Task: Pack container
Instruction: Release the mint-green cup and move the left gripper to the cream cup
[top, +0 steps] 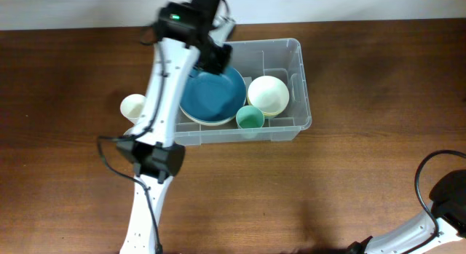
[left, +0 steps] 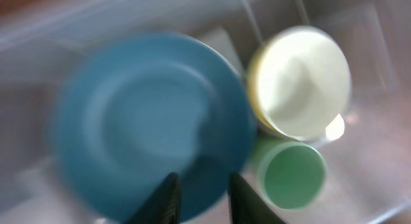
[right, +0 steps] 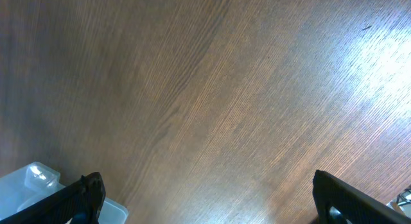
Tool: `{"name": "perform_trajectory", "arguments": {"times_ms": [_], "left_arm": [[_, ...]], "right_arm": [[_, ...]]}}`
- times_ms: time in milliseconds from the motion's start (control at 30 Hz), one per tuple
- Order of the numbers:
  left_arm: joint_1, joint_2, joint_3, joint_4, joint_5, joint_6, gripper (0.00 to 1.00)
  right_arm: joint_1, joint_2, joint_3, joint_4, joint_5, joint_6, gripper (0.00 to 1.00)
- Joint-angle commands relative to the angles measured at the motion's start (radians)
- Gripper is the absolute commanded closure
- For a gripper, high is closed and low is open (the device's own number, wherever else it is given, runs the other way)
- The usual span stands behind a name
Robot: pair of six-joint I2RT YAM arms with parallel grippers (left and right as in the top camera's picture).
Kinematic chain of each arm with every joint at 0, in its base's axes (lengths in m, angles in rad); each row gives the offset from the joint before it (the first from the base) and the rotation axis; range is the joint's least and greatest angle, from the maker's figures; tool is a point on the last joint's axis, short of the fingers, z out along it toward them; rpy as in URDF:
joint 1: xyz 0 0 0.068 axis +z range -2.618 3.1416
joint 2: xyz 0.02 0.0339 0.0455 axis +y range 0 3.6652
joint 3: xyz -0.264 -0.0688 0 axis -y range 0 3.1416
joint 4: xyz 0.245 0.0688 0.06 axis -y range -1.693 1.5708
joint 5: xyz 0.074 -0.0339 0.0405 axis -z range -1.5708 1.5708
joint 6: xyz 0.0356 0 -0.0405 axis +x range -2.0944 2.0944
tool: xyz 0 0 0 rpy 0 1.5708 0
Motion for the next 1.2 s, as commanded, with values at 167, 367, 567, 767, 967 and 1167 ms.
{"name": "perform_trajectory", "arguments": {"times_ms": [167,367,567,767,967,1167], "left_arm": [[0.177,-0.185,0.038,-0.005,-0.199,0.010,0.60],[0.329,-0.267,-0.066,-0.005,-0.201,-0.017,0.52],[0.437,-0.380,-0.399,-0.005,-0.172,-0.047,0.50],[0.491,-0.395,-0.661,0.021,-0.171,-0.061,0.47],[0.494,-0.395,-0.861,0.203,-0.142,-0.062,0.48],[0.495,-0.395,-0.991,0.297,-0.079,-0.084,0.48]], "right_arm": [[0.002,-0.010,-0.003,-0.002,0.009,-0.007,0.01],[0.002,-0.010,-0.003,-0.002,0.009,-0.007,0.01],[0.002,-0.010,-0.003,-0.002,0.009,-0.007,0.01],[0.002,-0.010,-0.003,-0.002,0.009,-0.007,0.01],[0.002,-0.010,-0.003,-0.002,0.009,-0.007,0.01],[0.002,-0.010,-0.003,-0.002,0.009,-0.007,0.01]]}}
